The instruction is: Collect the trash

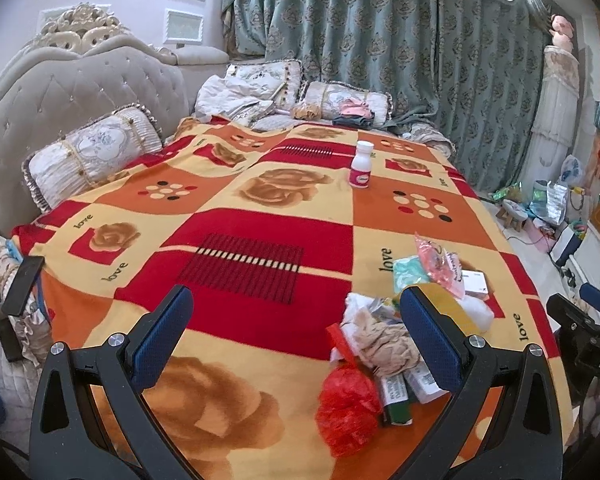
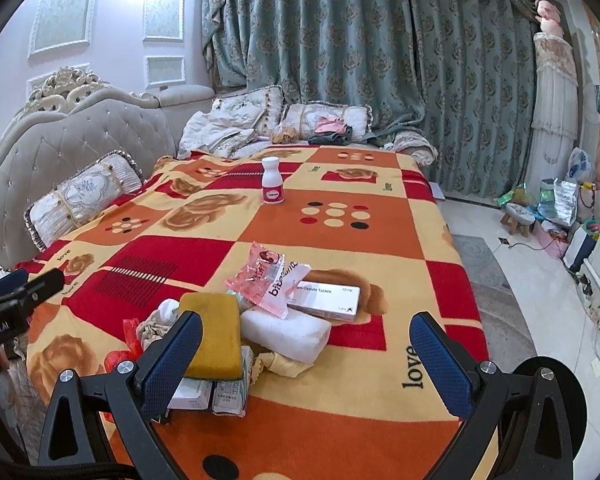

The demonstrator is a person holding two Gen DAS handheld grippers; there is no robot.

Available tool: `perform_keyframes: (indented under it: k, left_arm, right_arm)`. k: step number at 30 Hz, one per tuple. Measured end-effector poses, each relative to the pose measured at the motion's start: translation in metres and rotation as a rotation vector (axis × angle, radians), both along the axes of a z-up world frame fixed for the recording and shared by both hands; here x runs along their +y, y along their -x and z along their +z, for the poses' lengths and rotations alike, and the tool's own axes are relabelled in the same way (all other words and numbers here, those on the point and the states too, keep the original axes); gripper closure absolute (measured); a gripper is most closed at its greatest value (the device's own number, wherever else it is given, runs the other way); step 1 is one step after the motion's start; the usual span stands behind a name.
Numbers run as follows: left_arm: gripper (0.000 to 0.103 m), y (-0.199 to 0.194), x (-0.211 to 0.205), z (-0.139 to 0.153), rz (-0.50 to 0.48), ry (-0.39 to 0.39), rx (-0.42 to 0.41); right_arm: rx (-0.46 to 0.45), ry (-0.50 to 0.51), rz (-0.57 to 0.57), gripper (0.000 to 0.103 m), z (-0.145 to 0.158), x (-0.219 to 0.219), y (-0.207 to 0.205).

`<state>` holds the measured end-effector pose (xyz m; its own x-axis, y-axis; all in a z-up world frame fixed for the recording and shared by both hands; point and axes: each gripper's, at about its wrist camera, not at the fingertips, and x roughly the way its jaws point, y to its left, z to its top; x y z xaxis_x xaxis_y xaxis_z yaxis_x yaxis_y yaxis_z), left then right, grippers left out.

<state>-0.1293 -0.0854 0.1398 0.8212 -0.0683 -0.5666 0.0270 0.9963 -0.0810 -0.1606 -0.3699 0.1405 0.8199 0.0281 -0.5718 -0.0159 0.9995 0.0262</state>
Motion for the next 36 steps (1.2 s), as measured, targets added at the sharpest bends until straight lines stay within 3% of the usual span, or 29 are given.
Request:
perform_keyframes:
  k: [13,22,23,25,26,27,28,30,33,36]
  left_arm:
    - [0.0,0.005,0.001,-0.042,-0.062,0.012,0.154]
    - [0.002,-0.006,-0.016,-0.082,-0.125,0.017,0.253]
    - [0.005,-0.007,-0.018,-0.085,-0.132,0.022,0.259]
    - [0.019,-0.013,-0.023,-0.094,-0.159,0.027,0.289]
    - [0.025,-0.015,-0.026,-0.098,-0.177,0.026,0.309]
    - [0.039,-0.017,-0.028,-0.102,-0.2,0.034,0.329]
    - [0.051,-0.017,-0.028,-0.103,-0.219,0.053,0.338]
    - [0.069,-0.016,-0.028,-0.1,-0.255,0.094,0.343]
    - [0.08,-0.014,-0.032,-0.086,-0.261,0.038,0.317]
    - [0.081,-0.01,-0.029,-0.068,-0.278,0.053,0.287]
  right_arm:
    - [0.107,-0.09,0.097,0.0,-0.023,0.005,-0.011]
    - [0.232,-0.141,0.241,0.003,-0.048,0.042,-0.066]
    - [0.26,-0.155,0.25,0.003,-0.054,0.045,-0.075]
    - [0.318,-0.186,0.267,0.004,-0.067,0.049,-0.09]
    - [0.337,-0.194,0.269,0.011,-0.072,0.05,-0.094]
    - [0.362,-0.208,0.272,0.031,-0.079,0.052,-0.099]
    - [0.376,-0.227,0.28,0.042,-0.082,0.052,-0.101]
    - [0.363,-0.257,0.282,0.044,-0.082,0.05,-0.097]
    - [0.333,-0.242,0.29,0.046,-0.074,0.047,-0.087]
    - [0.284,-0.268,0.288,0.046,-0.057,0.037,-0.074]
